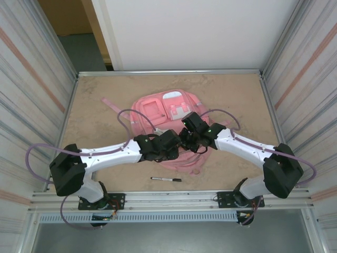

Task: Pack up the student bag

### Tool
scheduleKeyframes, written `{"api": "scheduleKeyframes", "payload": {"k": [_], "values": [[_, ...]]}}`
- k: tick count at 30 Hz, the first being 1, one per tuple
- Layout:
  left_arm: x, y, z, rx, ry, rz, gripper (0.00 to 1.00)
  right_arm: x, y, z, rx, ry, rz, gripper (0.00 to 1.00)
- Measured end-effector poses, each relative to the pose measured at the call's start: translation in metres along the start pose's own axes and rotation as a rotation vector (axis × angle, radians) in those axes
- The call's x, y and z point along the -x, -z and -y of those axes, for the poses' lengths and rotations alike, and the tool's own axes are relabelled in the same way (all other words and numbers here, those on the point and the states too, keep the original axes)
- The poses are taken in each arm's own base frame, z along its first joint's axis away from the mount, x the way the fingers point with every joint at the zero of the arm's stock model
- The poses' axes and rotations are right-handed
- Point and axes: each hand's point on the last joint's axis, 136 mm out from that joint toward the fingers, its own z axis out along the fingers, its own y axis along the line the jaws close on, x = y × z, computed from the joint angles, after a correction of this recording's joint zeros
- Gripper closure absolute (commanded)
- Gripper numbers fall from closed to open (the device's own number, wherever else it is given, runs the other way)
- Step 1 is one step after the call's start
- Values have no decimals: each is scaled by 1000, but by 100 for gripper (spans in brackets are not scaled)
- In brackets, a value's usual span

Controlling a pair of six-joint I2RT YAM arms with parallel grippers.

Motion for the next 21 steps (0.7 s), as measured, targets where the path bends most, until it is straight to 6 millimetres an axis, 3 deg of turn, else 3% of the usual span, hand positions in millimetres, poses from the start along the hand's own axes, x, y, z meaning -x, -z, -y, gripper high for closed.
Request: {"api": "scheduleKeyframes", "payload": {"k": [7, 14, 21], "values": [[-3, -3, -14, 44, 24, 4, 100, 0, 0, 0, -2, 0, -1, 100], [8, 6, -35, -3, 30, 16, 100, 4, 3, -2, 17, -10, -8, 100], [37, 30, -61, -85, -104, 96, 100, 9, 11, -12, 75, 5, -17, 100]]}}
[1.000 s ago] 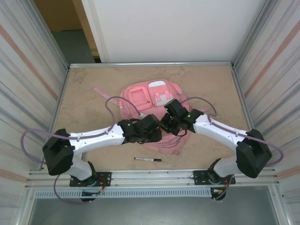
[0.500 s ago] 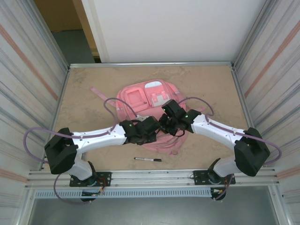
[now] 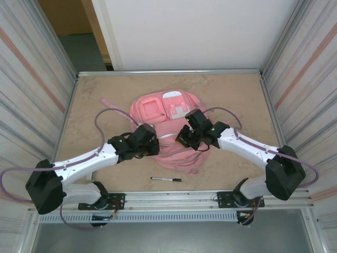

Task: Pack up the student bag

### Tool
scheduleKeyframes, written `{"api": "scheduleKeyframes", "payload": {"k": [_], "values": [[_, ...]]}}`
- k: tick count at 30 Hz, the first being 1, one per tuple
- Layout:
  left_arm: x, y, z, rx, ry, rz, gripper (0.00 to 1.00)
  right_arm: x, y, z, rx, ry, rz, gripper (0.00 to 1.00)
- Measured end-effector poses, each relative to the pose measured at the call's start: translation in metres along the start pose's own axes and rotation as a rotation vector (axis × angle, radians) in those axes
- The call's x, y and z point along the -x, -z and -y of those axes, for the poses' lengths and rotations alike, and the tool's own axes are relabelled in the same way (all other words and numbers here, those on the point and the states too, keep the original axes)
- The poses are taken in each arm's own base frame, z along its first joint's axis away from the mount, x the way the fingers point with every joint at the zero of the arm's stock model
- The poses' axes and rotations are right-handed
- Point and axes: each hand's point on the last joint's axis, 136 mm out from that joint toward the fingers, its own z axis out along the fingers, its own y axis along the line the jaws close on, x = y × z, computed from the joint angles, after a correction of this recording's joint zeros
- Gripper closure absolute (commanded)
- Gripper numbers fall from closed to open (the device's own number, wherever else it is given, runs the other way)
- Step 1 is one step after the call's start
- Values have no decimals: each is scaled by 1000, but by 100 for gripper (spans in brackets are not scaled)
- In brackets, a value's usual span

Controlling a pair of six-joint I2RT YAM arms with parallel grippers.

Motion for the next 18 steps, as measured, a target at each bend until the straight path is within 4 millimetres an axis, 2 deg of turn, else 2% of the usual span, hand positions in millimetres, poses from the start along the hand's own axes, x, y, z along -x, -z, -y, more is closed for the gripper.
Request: {"api": "scheduleKeyframes", "payload": {"k": [8, 15, 18], "values": [[9, -7, -22, -48, -147, -1, 100, -2, 1, -10, 46, 47, -26, 100], [24, -12, -38, -80, -144, -19, 100, -5, 0, -26, 90, 131, -48, 100], [27, -10, -41, -74, -156, -10, 97, -7, -1, -29, 98, 157, -50, 100]]}}
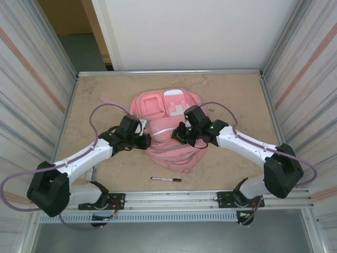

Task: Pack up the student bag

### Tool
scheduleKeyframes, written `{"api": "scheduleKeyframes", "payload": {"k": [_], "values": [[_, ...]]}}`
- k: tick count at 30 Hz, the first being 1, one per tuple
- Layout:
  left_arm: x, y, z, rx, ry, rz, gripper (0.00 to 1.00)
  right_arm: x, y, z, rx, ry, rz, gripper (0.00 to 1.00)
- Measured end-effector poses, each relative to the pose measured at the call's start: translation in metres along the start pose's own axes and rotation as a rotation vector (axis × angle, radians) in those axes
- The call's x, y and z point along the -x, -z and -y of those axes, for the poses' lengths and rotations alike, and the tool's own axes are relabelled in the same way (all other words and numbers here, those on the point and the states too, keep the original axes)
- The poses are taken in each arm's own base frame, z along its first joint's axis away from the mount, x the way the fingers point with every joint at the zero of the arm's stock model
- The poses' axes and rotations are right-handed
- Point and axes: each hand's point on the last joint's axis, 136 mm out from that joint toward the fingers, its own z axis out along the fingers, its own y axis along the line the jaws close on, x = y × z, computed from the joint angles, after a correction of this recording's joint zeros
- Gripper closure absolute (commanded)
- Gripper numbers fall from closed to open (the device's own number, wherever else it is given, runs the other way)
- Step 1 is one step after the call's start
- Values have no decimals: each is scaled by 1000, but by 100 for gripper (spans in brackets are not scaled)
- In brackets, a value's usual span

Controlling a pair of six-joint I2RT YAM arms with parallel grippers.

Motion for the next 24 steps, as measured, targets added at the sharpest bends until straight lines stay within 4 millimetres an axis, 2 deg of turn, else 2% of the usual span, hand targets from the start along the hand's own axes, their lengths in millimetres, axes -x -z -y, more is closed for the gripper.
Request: {"api": "scheduleKeyframes", "payload": {"k": [5, 9, 13, 18, 19, 21, 24], "values": [[4, 9, -7, 17, -32, 43, 80, 0, 0, -2, 9, 14, -1, 100], [1, 12, -17, 24, -47, 103, 74, -4, 0, 0, -2, 37, -19, 100], [-7, 13, -19, 9, -63, 129, 79, -7, 2, 1, -17, 75, -30, 100], [-2, 16, -16, -4, -95, 161, 82, -8, 2, -1, -11, 109, -37, 100], [-2, 16, -16, -3, -99, 157, 80, -8, 3, -1, -7, 118, -39, 100], [-3, 12, -19, 10, -102, 146, 68, -8, 4, -3, -5, 130, -41, 100], [-4, 2, -31, 76, -90, 116, 51, -10, 5, 0, -20, 143, -50, 92]]}}
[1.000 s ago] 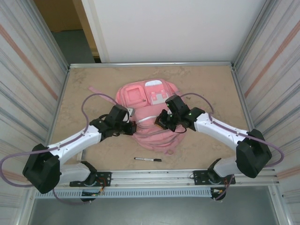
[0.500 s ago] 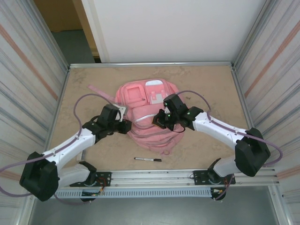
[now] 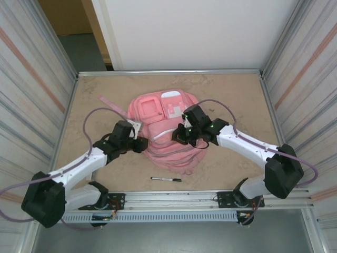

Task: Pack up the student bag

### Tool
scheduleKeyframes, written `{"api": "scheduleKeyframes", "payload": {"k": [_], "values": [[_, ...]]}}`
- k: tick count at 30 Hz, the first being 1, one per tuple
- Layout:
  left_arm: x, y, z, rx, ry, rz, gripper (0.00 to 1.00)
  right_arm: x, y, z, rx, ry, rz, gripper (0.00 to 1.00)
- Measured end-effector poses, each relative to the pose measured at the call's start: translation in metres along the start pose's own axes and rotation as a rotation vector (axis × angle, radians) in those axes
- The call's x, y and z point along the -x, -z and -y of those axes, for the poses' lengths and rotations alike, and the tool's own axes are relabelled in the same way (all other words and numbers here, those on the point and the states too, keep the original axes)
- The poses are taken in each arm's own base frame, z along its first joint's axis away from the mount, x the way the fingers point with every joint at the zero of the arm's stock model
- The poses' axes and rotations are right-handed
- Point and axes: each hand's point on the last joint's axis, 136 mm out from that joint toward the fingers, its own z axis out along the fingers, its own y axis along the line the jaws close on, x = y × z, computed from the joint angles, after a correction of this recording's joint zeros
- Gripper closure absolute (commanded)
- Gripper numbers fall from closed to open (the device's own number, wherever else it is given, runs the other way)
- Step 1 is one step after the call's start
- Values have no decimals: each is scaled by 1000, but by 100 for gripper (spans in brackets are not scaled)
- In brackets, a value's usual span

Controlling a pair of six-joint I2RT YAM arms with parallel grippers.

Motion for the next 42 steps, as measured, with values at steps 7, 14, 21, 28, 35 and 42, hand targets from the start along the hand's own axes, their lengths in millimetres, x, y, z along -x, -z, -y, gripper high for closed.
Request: {"api": "scheduleKeyframes", "payload": {"k": [7, 14, 21, 28, 35, 42], "values": [[11, 8, -16, 70, 30, 44, 26, -12, 3, 11, -40, 2, -49, 81], [27, 34, 7, -46, -44, 212, 24, -4, 12, 4, -10, 40, 15, 77], [14, 28, 31, -115, -243, 220, 26, 8, 15, -16, 90, 68, 84, 70], [13, 30, 72, -137, -567, 281, 24, 18, 23, -34, 165, 86, 142, 78], [35, 16, 70, -26, -675, 275, 25, 21, 24, -38, 177, 95, 153, 72], [53, 11, 51, 22, -528, 278, 25, 15, 45, -35, 164, 193, 197, 44]]}}
